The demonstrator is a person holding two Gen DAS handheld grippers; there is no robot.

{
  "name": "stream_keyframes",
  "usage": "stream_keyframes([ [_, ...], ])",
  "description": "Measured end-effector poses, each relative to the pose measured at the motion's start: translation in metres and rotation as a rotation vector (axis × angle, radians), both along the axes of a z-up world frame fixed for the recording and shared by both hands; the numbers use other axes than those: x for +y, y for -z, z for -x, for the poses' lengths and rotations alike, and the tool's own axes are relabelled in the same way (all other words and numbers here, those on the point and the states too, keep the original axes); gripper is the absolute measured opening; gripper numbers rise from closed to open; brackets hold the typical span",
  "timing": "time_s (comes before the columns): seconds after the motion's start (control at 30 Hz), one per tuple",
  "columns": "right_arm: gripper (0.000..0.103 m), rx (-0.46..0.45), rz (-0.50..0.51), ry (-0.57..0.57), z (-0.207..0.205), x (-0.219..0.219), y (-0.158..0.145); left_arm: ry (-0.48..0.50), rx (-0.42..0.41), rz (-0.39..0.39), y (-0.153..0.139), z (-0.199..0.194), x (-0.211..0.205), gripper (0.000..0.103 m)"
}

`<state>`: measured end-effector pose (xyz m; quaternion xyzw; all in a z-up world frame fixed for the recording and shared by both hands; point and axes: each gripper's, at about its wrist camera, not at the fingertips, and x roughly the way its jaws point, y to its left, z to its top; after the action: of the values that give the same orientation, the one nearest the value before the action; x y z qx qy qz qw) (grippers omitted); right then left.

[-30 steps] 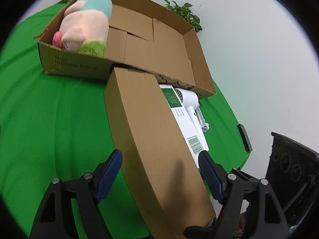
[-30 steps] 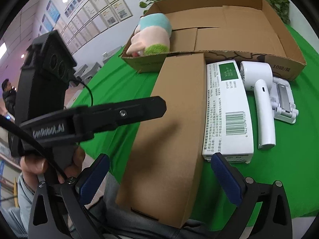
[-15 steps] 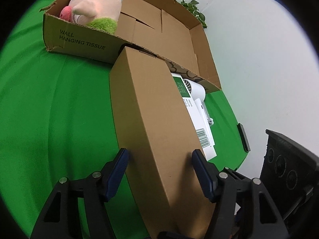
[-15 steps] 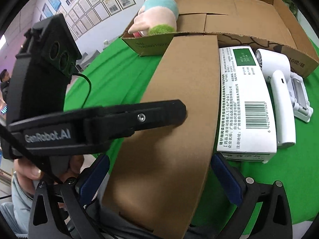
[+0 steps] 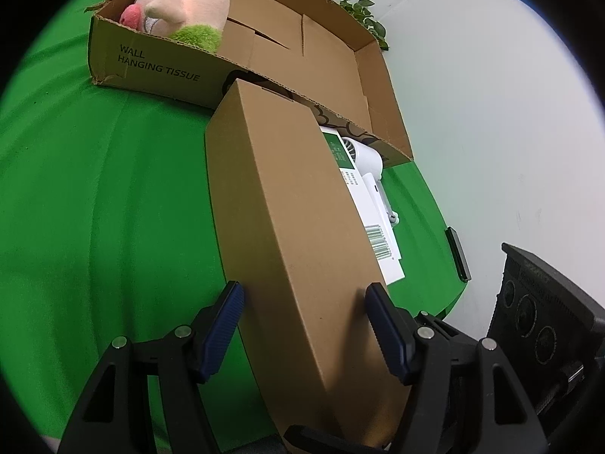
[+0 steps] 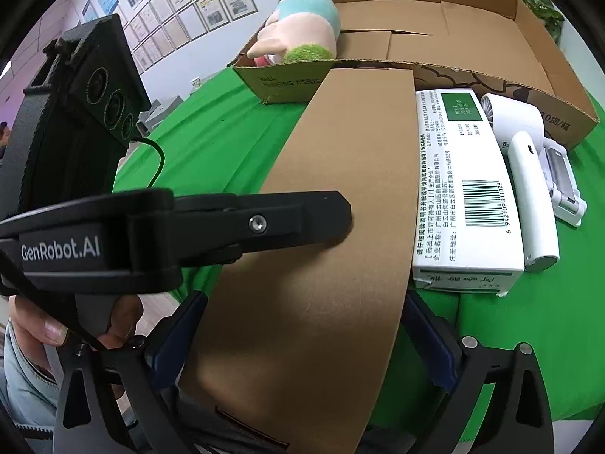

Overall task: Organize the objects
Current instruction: 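Grasp the long brown cardboard box with the left gripper and lift it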

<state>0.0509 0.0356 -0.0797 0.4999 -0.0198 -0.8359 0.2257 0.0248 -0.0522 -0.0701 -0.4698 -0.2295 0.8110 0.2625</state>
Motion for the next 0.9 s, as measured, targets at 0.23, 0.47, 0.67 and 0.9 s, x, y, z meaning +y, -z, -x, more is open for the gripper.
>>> stream_keyframes([
  [0.23, 0.099, 0.056, 0.037, -0.012, -0.015, 0.01, -0.019, -0.027, 0.057, 0.042, -0.022, -0.012, 0.001, 0.065],
  [0.47, 0.099, 0.151, 0.083, -0.011, -0.023, 0.029, -0.06, -0.02, 0.177, 0.104, -0.069, -0.019, 0.012, 0.064],
  [0.67, 0.099, 0.263, 0.118, 0.023, -0.03, 0.047, -0.1, 0.007, 0.284, 0.138, -0.109, -0.006, 0.025, 0.064],
  [0.9, 0.099, 0.418, 0.105, 0.056, 0.002, 0.078, -0.168, 0.049, 0.459, 0.16, -0.176, 0.041, 0.048, 0.064],
])
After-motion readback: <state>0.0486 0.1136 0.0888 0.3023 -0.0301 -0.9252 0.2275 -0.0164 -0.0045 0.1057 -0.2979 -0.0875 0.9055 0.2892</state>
